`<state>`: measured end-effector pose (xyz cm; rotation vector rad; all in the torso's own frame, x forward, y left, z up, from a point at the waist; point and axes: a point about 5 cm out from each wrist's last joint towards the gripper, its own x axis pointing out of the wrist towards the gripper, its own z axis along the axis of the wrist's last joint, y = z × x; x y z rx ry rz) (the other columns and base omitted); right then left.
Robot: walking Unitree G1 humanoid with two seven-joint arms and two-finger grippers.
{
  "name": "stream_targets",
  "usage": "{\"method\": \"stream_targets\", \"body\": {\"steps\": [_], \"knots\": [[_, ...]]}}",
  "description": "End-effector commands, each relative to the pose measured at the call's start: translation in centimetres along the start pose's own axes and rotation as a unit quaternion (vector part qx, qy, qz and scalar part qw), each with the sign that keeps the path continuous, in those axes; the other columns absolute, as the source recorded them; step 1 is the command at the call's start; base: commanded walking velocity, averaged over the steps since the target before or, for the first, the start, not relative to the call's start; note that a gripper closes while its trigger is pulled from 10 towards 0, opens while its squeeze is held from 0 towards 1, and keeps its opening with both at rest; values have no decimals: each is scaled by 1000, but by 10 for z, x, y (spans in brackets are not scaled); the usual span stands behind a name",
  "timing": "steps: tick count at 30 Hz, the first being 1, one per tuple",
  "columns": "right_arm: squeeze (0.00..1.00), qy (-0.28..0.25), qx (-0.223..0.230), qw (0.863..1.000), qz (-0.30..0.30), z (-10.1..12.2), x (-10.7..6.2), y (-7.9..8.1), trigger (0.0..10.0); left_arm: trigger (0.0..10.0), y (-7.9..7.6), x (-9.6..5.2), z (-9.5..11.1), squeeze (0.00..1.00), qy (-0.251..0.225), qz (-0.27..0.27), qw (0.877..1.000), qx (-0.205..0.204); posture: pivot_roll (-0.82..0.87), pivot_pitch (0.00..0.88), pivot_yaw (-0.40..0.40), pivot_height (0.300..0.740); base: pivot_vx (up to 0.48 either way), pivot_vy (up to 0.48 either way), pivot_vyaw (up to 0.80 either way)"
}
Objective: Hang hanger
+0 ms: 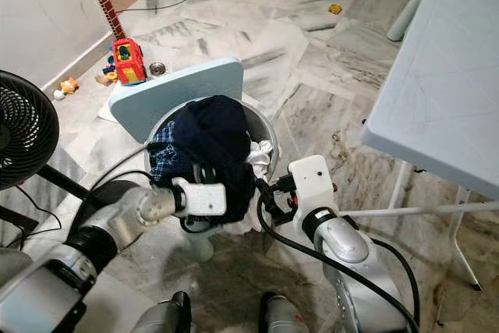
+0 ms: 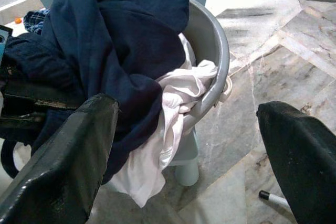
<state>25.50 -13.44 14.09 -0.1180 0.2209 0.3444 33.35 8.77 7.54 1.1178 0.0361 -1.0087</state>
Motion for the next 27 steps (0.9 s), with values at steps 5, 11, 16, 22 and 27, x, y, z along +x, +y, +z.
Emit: {"method": "stream_targets", "body": {"steps": [5,11,16,22,27], "knots": [[0,-4,-3,1000,3,0,2,1,10000,0,-24,-4,-16,0,31,-77,996,-38,-190,187,5,740,0,0,0],[0,-7,-4,1000,3,2,5,1,10000,10000,-2,-7,-24,325,48,15,994,-102,-187,178,6,740,0,0,0],[0,-10,-4,1000,4,3,7,2,10000,10000,17,-11,-20,1000,10,89,983,-162,-184,171,8,740,0,0,0],[0,-15,-4,1000,4,4,10,1,10000,10000,32,-17,-9,1000,-60,131,962,-231,-168,166,10,740,0,0,0],[0,-17,-3,1000,7,4,12,4,10000,10000,40,-26,-2,1000,-92,159,957,-224,-162,164,14,740,0,0,0]]}}
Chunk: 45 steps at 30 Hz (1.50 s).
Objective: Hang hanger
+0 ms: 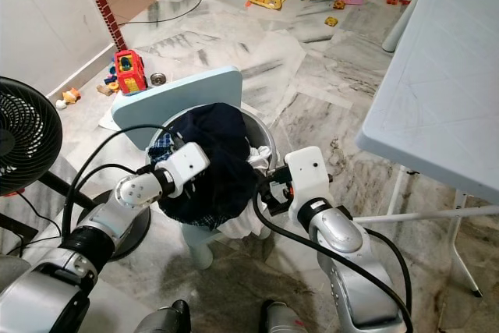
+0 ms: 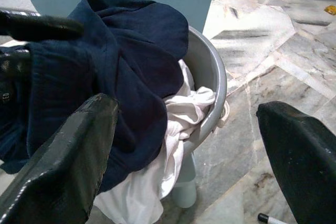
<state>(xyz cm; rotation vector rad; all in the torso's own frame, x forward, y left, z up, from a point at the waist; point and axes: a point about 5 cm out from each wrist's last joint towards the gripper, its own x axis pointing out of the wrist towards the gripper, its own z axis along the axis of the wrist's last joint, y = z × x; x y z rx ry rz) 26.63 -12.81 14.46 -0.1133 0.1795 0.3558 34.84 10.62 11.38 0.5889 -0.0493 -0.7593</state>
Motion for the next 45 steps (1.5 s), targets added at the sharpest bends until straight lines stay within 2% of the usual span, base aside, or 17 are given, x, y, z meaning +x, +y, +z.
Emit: {"method": "stream_targets", "body": {"steps": [1,3,7,9,14,19,23,24,28,32,33,34,36,42,43,44,45], "knots": [[0,3,-1,1000,3,-2,0,2,10000,10000,3,-5,3,1000,-12,5,1000,9,-161,164,15,740,0,0,0],[0,2,-1,1000,2,-2,1,2,10000,10000,2,-15,4,1000,-23,7,999,29,-155,162,16,740,0,0,0],[0,1,-1,1000,1,-3,2,0,10000,10000,-5,-28,2,1000,-21,-8,999,26,-142,159,16,740,0,0,0],[0,-2,0,1000,5,-2,5,3,10000,10000,-15,-39,-5,1000,4,-23,1000,8,-136,156,17,740,0,0,0],[0,-4,1,1000,8,-1,7,5,10000,10000,-21,-48,-10,1000,29,-51,997,43,-131,151,19,740,0,0,0],[0,-5,1,1000,7,-2,7,4,10000,10000,-17,-62,-11,1000,56,-14,998,22,-128,148,21,740,0,0,0],[0,-5,1,1000,7,-2,8,3,10000,10000,-24,-76,-19,1000,91,-16,996,11,-122,145,22,740,0,0,0],[0,-6,1,1000,9,-2,9,4,10000,10000,-29,-85,-24,1000,110,-23,994,11,-118,141,20,740,0,0,0],[0,-7,1,1000,12,-2,10,5,10000,10000,-32,-91,-24,1000,119,-22,993,11,-114,138,18,740,0,0,0],[0,-8,0,1000,15,-2,12,6,10000,10000,-47,-99,-22,1000,128,-71,989,19,-102,134,20,740,0,0,0],[0,-8,1,1000,15,-2,12,7,10000,10000,-47,-100,-24,929,133,-68,989,21,-103,134,21,740,0,0,0],[0,-8,1,1000,16,-2,13,7,10000,10000,-47,-101,-26,667,140,-63,988,21,-105,134,22,740,0,0,0],[0,-9,2,1000,17,-2,13,8,10000,10000,-48,-101,-28,0,146,-59,987,23,-107,136,24,740,0,0,0],[0,-8,2,1000,16,-3,11,8,10000,10000,-49,-102,-26,0,144,-34,989,3,-108,140,28,740,0,0,0],[0,-7,2,1000,15,-4,10,7,10000,10000,-48,-101,-23,110,134,-25,991,2,-108,142,28,740,0,0,0],[0,-6,2,1000,14,-4,10,7,10000,10000,-46,-101,-18,588,118,-13,993,8,-107,143,29,740,0,0,0],[0,-6,3,1000,14,-4,10,7,10000,10000,-44,-101,-12,1000,100,-1,995,8,-104,143,29,740,0,0,0]]}}
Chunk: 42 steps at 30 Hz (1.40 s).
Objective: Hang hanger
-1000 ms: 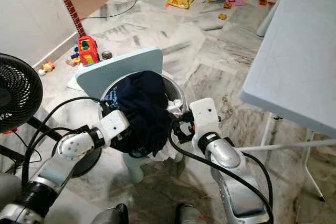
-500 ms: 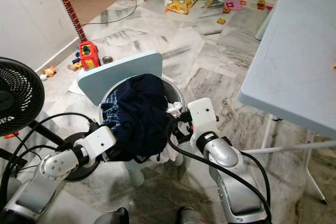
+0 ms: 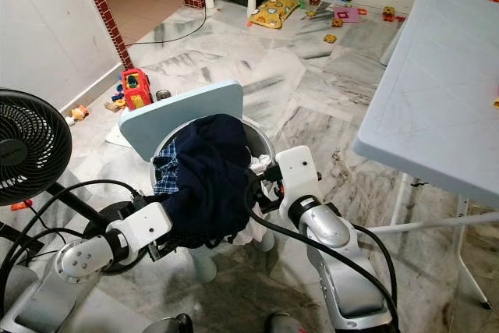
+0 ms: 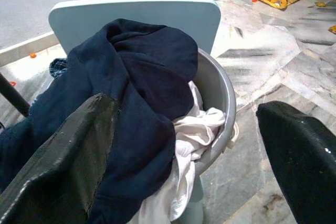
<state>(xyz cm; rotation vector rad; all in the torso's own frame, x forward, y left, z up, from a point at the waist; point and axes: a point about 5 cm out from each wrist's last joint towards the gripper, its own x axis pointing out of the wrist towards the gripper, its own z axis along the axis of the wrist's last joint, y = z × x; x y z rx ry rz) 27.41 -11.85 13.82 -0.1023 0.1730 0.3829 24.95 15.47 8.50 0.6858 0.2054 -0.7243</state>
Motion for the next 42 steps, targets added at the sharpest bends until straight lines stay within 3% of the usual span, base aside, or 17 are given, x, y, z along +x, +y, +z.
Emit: {"method": "stream_targets", "body": {"steps": [1,7,12,13,14,15,17,21,28,37,42], "knots": [[0,-2,0,1000,0,-1,-1,0,10000,10000,7,-5,13,1000,-41,31,999,4,-103,143,29,740,0,0,0],[0,-3,1,1000,3,-1,1,3,10000,10000,6,-15,19,1000,-71,76,994,15,-93,144,28,740,0,0,0],[0,-2,3,1000,6,-1,2,4,10000,10000,4,-25,9,1000,-52,113,992,26,-86,143,25,740,0,0,0],[0,-3,3,1000,7,-1,2,4,10000,10000,5,-27,-1,94,-29,118,992,22,-85,142,24,740,0,0,0],[0,-3,3,1000,7,-1,2,4,10000,10000,5,-27,-1,94,-29,118,992,22,-85,142,24,740,0,0,0],[0,-3,3,1000,7,-1,2,4,10000,10000,5,-28,-9,0,-19,113,993,20,-84,142,24,740,0,0,0],[0,-3,3,1000,7,-1,2,4,10000,10000,4,-28,-10,0,-20,109,994,21,-84,142,24,740,0,0,0],[0,-5,3,1000,8,-1,2,5,10000,10000,0,-26,-29,0,33,33,999,14,-86,147,25,740,0,0,0],[0,-5,3,1000,5,-1,1,5,10000,10000,-5,-27,-52,0,96,-46,994,-8,-88,155,34,740,0,0,0],[0,-6,3,1000,5,1,1,5,10000,10000,4,-8,-62,0,99,-47,994,-17,-108,157,35,740,0,0,0],[0,-6,-1,1000,-1,1,-2,2,10000,10000,17,10,-63,0,88,-2,996,-32,-131,162,34,740,0,0,0]]}}
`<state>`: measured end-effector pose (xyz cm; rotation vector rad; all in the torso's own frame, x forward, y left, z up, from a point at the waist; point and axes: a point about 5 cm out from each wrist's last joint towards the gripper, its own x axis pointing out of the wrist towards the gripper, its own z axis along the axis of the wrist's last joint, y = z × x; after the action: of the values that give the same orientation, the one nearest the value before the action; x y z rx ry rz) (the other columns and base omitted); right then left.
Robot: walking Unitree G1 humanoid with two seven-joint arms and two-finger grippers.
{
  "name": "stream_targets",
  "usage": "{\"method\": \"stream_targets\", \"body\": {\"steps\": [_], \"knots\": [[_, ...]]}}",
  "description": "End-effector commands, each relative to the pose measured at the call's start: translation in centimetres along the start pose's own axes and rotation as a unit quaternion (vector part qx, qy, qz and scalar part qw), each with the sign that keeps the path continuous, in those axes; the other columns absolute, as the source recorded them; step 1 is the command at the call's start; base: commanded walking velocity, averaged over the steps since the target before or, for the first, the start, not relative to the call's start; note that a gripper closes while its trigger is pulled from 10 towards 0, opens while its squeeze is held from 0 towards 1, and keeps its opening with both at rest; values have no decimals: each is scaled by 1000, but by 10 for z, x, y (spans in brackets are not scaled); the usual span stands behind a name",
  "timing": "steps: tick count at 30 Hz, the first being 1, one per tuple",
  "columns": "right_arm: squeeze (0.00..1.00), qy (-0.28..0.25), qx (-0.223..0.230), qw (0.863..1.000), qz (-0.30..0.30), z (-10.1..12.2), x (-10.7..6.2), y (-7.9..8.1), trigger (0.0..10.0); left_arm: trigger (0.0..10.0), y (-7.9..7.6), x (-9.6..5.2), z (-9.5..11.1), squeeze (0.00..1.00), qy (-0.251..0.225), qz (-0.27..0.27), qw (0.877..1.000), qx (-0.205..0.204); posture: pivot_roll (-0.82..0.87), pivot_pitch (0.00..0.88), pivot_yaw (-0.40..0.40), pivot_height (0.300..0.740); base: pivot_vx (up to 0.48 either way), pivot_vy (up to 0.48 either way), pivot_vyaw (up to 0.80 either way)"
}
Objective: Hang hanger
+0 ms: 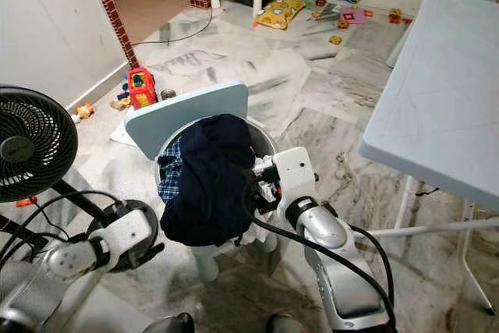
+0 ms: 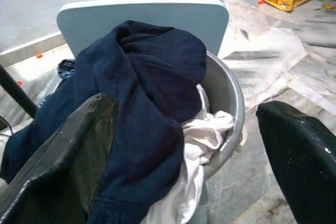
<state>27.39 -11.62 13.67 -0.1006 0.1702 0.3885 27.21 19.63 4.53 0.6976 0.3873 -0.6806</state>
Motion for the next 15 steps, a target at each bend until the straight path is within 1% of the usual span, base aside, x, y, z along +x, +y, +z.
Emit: {"method": "stream_targets", "body": {"steps": [1,7,8,9,13,14,15], "knots": [[0,-4,-1,1000,-4,2,-4,0,10000,10000,1,4,-3,0,0,13,1000,-13,-132,163,33,740,0,0,0],[0,-1,-1,1000,-3,1,-9,3,10000,10000,2,16,6,0,-21,13,999,-23,-157,185,34,740,0,0,0],[0,2,0,1000,-3,1,-11,3,10000,10000,-1,22,9,0,-26,7,999,-24,-162,193,34,740,0,0,0],[0,4,0,1000,-4,1,-11,2,10000,10000,-3,25,10,0,-26,1,999,-25,-166,199,33,740,0,0,0],[0,8,0,1000,-7,0,-17,2,10000,10000,-13,31,10,0,-19,-26,999,-33,-179,222,34,740,0,0,0],[0,9,1,1000,-8,0,-18,2,10000,6745,-16,32,9,0,-14,-35,999,-37,-182,228,35,740,0,0,0],[0,10,1,1000,-8,0,-18,2,10000,2824,-18,33,8,0,-9,-39,998,-40,-182,228,35,740,0,0,0]]}}
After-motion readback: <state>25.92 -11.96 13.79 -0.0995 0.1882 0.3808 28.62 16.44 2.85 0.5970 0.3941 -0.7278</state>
